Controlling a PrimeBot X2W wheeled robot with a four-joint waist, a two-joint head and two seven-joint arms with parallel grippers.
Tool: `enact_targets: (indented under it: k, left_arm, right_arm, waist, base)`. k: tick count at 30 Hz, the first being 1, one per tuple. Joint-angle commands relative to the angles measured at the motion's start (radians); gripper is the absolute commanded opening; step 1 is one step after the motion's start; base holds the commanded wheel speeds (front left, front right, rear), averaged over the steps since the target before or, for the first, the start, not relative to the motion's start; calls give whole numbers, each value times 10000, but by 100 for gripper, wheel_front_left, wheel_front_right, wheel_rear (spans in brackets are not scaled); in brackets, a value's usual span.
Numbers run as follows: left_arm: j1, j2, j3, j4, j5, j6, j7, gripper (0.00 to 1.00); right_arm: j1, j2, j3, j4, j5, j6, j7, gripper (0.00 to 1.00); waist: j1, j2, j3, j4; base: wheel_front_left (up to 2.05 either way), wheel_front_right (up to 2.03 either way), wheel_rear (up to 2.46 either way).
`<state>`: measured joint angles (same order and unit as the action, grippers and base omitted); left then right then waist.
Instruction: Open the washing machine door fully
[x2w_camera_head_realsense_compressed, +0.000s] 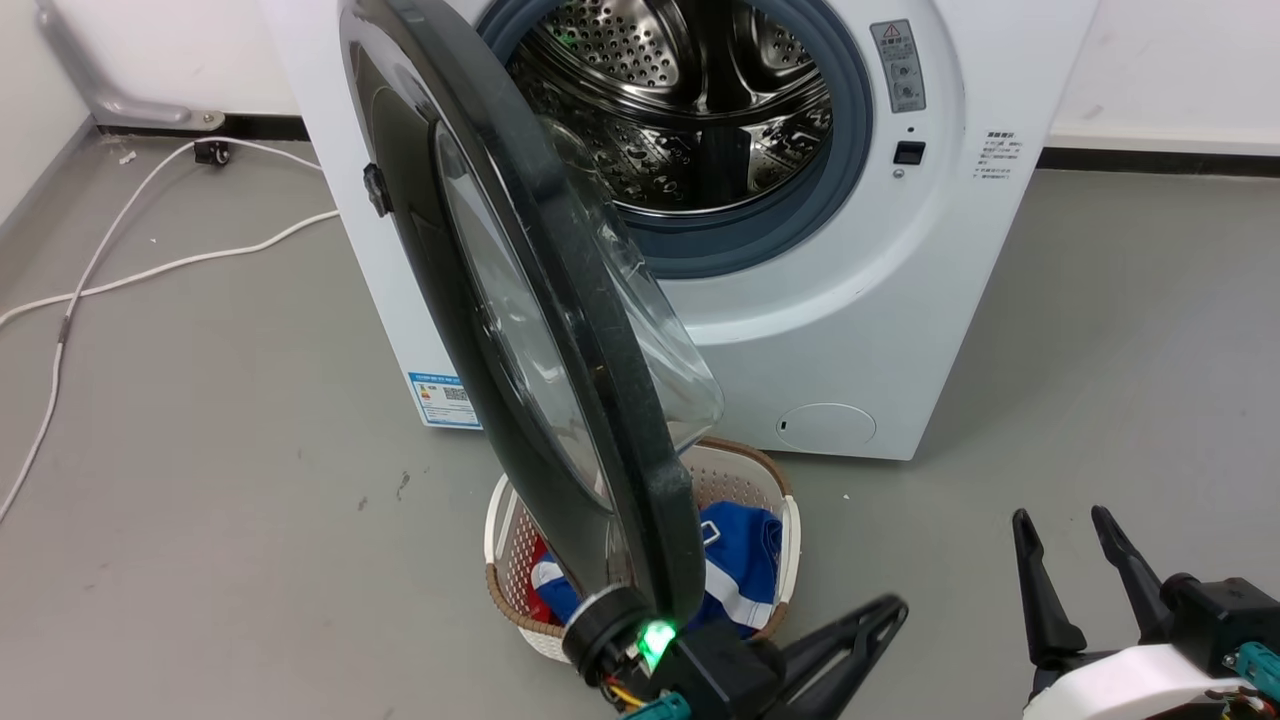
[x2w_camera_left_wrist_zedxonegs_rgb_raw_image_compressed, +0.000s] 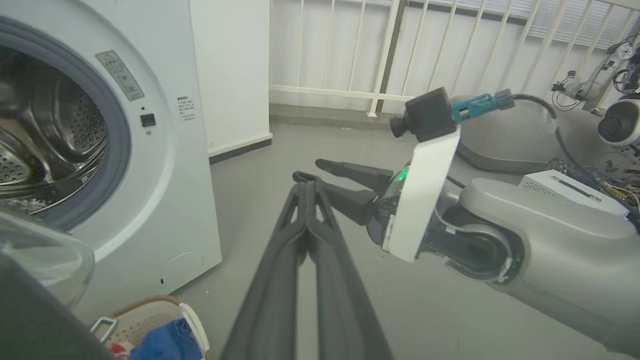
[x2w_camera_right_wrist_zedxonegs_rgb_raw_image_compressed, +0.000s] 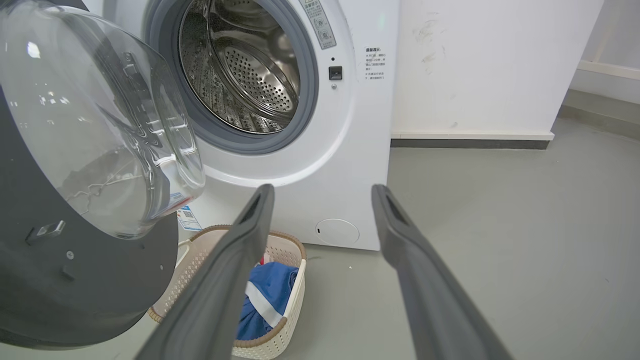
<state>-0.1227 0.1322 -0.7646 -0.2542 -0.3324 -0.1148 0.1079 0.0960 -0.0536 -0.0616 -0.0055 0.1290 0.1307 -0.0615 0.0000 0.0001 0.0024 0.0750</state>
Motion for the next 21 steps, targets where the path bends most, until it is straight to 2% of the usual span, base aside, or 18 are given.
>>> enact_targets:
  k: [1, 5, 14, 21]
  left_arm:
    - [126, 72, -70, 188, -20, -36, -5, 0]
    - [244, 53, -122, 947, -57, 34, -147, 0]
    - [-320, 79, 719, 2474, 165, 676, -802, 0]
    - [-531, 30, 1215, 3139, 3, 1029, -1178, 0]
  right_arm:
    - [-81, 27, -6, 38, 9, 1, -60, 100]
    - [-129, 36, 1, 173, 62, 1, -112, 100]
    - [-192, 46, 38, 335, 103, 1, -197, 100]
    - [-238, 46, 97, 472, 223, 1, -223, 100]
  waist:
    - [0, -1, 14, -8]
    - [0, -1, 45, -49]
    - [0, -1, 127, -87]
    - [0, -1, 175, -78]
  base:
    - [0, 0, 0]
    - [0, 0, 0]
    - [0, 0, 0]
    - [0, 0, 0]
